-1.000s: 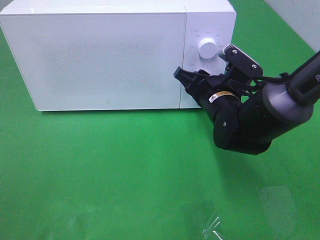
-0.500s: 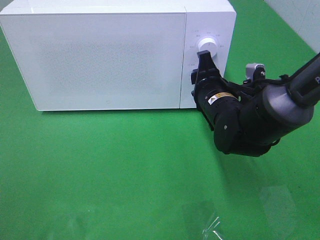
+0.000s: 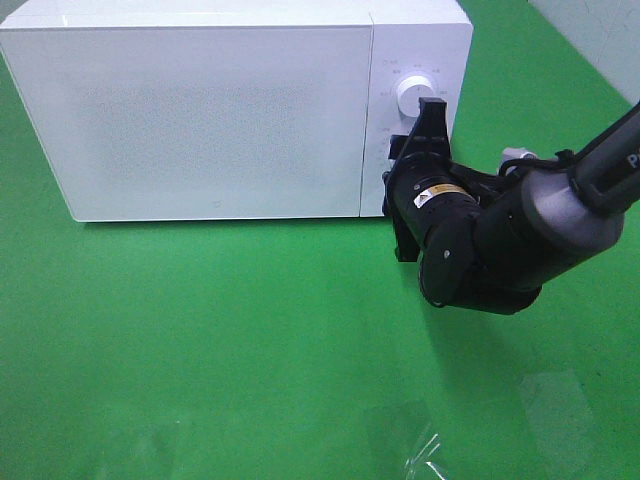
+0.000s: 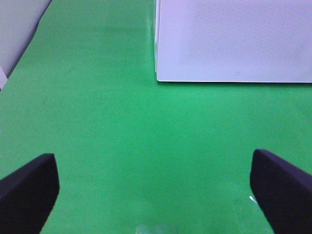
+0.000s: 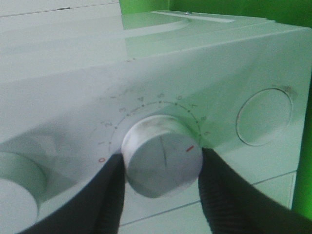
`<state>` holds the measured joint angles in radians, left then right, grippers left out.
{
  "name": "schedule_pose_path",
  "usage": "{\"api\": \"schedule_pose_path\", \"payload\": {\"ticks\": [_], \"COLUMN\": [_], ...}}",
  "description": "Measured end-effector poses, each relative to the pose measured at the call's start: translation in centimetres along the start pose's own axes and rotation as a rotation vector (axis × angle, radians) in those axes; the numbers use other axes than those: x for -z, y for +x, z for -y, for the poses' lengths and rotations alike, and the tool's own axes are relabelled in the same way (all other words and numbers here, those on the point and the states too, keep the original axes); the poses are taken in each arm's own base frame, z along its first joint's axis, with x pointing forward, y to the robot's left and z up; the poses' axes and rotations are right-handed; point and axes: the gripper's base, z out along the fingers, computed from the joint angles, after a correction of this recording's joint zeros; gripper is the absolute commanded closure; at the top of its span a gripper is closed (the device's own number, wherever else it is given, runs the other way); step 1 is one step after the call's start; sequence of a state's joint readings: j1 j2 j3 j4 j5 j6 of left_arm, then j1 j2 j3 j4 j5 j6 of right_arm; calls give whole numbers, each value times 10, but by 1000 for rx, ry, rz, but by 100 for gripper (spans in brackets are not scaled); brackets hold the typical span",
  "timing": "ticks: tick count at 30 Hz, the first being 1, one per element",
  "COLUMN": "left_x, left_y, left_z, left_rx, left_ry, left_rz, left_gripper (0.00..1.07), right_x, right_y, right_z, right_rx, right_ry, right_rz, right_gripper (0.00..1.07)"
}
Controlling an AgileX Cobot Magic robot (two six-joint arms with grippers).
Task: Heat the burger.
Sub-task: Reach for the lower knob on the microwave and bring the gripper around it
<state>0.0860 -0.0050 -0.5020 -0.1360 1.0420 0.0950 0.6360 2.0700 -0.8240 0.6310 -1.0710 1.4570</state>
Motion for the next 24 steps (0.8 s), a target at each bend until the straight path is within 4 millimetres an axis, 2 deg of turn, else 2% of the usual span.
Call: {"api": "schedule_pose_path", "payload": {"ticks": [11, 12, 15, 16, 18, 19, 20, 21, 22, 23, 24], "left_x": [0, 0, 0, 0, 0, 0, 0, 0, 0, 0, 0], "left_y": [0, 0, 0, 0, 0, 0, 0, 0, 0, 0, 0], "left_z": [0, 0, 0, 0, 0, 0, 0, 0, 0, 0, 0], "left_rx": [0, 0, 0, 0, 0, 0, 0, 0, 0, 0, 0], "left_ry": [0, 0, 0, 0, 0, 0, 0, 0, 0, 0, 0], "left_rz": [0, 0, 0, 0, 0, 0, 0, 0, 0, 0, 0], "left_gripper": [7, 7, 7, 7, 7, 7, 7, 7, 7, 7, 7], "right_x": [0, 0, 0, 0, 0, 0, 0, 0, 0, 1, 1], "right_y": [0, 0, 0, 0, 0, 0, 0, 0, 0, 0, 0], "right_z": [0, 0, 0, 0, 0, -1, -1, -1, -1, -2, -2], "right_rx": [-7, -8, -10, -13, -17, -19, -19, -21, -21, -24, -24], "right_ry": [-1, -1, 0, 0, 1, 2, 2, 8, 8, 15, 15], "right_rz": [3, 4, 7, 11, 18, 19, 19, 25, 25, 31, 31], "right_gripper": [106, 101, 97, 90, 86, 78, 78, 71, 71, 64, 64]}}
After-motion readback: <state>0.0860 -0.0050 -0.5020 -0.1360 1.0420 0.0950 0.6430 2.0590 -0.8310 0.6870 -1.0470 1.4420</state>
